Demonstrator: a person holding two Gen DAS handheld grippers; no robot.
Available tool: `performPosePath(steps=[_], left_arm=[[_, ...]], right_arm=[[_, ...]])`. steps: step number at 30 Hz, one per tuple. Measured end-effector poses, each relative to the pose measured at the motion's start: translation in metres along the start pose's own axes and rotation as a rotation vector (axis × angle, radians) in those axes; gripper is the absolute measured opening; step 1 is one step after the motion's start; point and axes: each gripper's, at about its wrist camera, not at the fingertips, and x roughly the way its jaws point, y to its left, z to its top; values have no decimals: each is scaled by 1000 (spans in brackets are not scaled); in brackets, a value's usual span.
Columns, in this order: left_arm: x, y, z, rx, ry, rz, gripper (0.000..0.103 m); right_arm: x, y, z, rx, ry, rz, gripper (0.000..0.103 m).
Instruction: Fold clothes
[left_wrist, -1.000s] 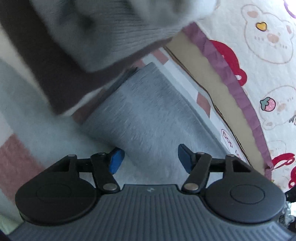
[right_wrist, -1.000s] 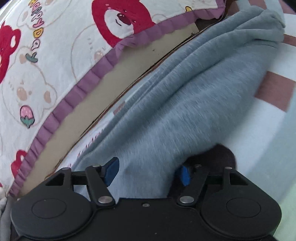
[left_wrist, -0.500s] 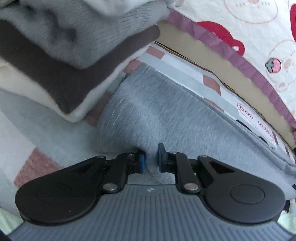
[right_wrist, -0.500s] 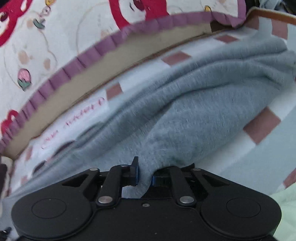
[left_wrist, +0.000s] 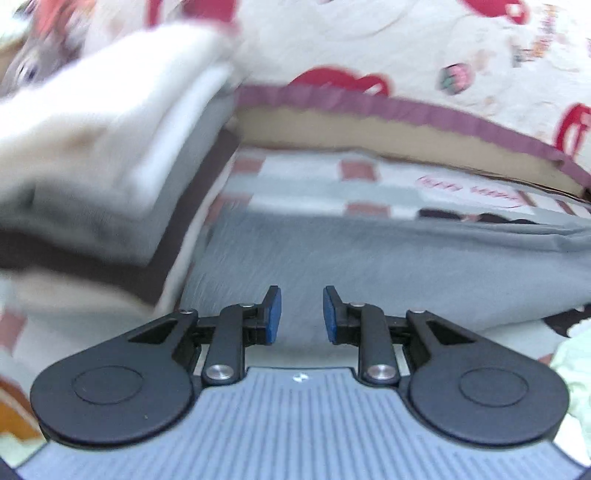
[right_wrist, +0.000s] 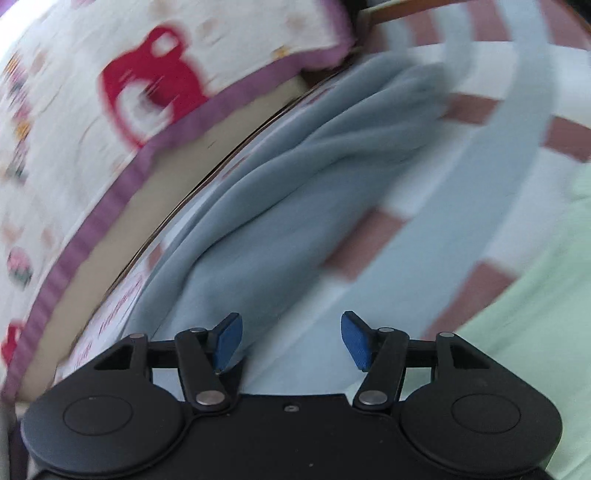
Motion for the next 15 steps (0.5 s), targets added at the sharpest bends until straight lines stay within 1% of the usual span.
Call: performPosePath(steps=[1,3,4,5,7,8,10,11,13,14,15], left_arm=[[1,-5,8,24,-8,-24,24],[9,-29,26,110,-11,-76,26],[12,-42,33,158,-18,-94,30],[17,-53,38,194,-35,-134,33],[26,-75,45,261,-73,-221,43],[35,-85,48,276,-70,-273,43],[58,-109,55,290,-22,-353,43],[65,-123,58,311,-6,-378,43],[75,-159,63,403,1,-426,43],[80,-177,64,440,7,-457,43],[85,-196,65,474,15,-489,45]], right_arm=[[-1,-10,7,24,-20,-9,64],[-1,-24,23,53,-76,-35,64],[0,-31,32,66,-101,-43,64],[2,-39,41,78,-117,-42,64],[13,-46,58,75,-127,-50,64],[19,-44,65,43,-124,-56,64],[34,-32,78,-49,-122,-75,64],[41,-27,84,-92,-138,-95,64],[53,-16,96,-171,-172,-142,64],[61,-14,102,-186,-193,-186,64],[70,-12,111,-192,-196,-212,64]])
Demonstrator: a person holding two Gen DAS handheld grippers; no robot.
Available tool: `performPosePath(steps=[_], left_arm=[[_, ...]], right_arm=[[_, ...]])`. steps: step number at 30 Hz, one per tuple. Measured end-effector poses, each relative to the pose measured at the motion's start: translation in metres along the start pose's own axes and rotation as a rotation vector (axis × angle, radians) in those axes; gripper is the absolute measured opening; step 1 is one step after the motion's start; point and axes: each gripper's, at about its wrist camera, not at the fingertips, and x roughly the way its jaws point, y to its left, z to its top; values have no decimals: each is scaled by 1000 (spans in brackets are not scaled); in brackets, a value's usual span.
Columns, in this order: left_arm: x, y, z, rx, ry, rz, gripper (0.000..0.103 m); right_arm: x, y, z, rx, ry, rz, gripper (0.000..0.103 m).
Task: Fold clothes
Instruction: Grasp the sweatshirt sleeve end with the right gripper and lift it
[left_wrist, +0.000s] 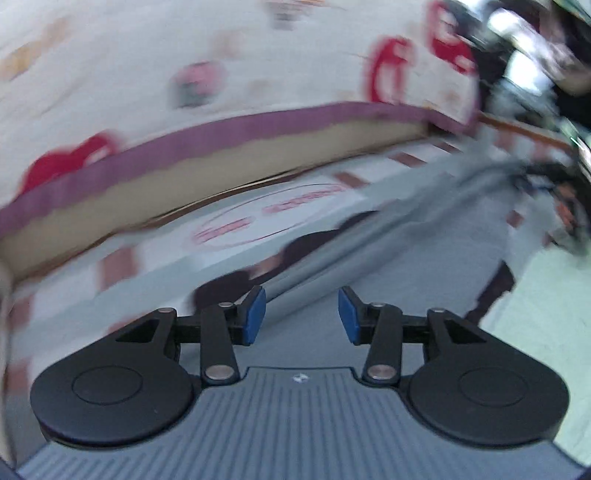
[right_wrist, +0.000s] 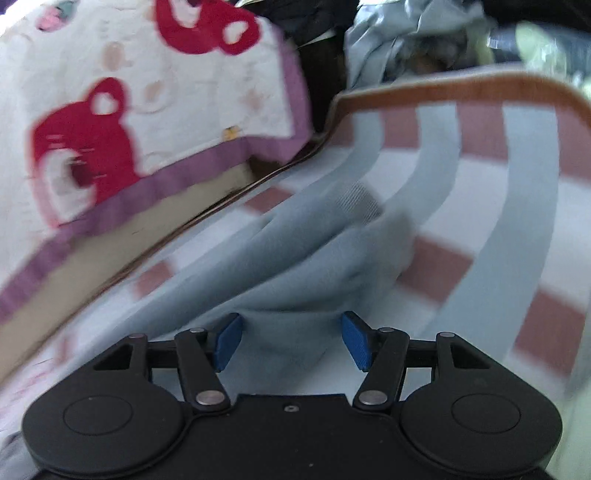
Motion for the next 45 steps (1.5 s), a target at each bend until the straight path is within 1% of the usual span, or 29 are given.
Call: performPosePath(steps=[1,4,7,10,11,13,14,16,17,19,21,23,24,25,26,28,29,30,33,34,35,36,37,39,40,42,43,44,45], left_arm=[[13,-12,8,33,8,-34,46],[54,-45,31,79,-5,-129,46],[98,-81,58,94,-29,-206,47],[140,-119,84,107,-42,-272,48],[153,-131,92,113,-44,-294,48],[180,-155,104,127,-11,-356,50],[193,-166,109,133,8,-389,50],[220,-178,113,66,81,-394,50],[231,-178,113,18,117,-384,50],[245,-171,110,-78,147,-380,50],[247,-167,108,-107,150,-380,50],[248,-164,107,-131,150,-381,50],[248,-162,106,-143,150,-381,50],[248,-164,106,-128,148,-377,50],[248,-164,106,-113,146,-372,50],[246,-164,106,-104,142,-356,50],[244,-162,106,-100,139,-344,50],[242,-161,106,-95,136,-331,50],[221,-145,97,-19,138,-251,50],[215,-135,91,-26,144,-246,50],[210,-125,86,-40,151,-244,50],[204,-113,81,-90,150,-237,50],[199,-101,76,-147,149,-229,50],[188,-81,68,-244,141,-215,50],[186,-78,67,-258,132,-215,50],[182,-75,66,-279,113,-216,50],[183,-78,68,-271,110,-233,50],[184,-82,69,-259,107,-253,50],[185,-87,71,-248,105,-273,50]], right_arm=[[14,1,8,-1,9,4,64],[34,8,30,-3,12,-31,54],[51,16,44,-53,63,-56,54],[60,29,50,-166,127,-77,55],[61,33,51,-215,138,-70,55],[65,33,53,-289,164,-24,59],[67,32,54,-307,178,0,60],[64,15,63,-218,208,70,61],[60,7,66,-178,215,99,61],[44,-4,68,-86,208,137,61],[17,-14,65,19,148,162,63],[-12,-25,56,125,63,163,73],[-20,-31,50,167,43,158,74],[-24,-40,42,213,46,158,76],[-23,-49,34,258,73,171,80],[-13,-60,20,312,147,238,80],[-8,-61,14,335,158,261,80],[-3,-62,9,358,163,285,81],[11,-55,4,416,139,358,81],[18,-52,4,427,131,372,81],[22,-49,5,430,120,377,83],[27,-45,7,423,104,375,85],[31,-42,10,413,90,372,89],[41,-35,17,374,65,355,90],[45,-31,20,350,55,335,89],[50,-25,25,298,33,301,47],[45,-22,30,266,19,299,23],[37,-19,34,226,-6,300,22],[18,-14,40,158,-68,302,22]])
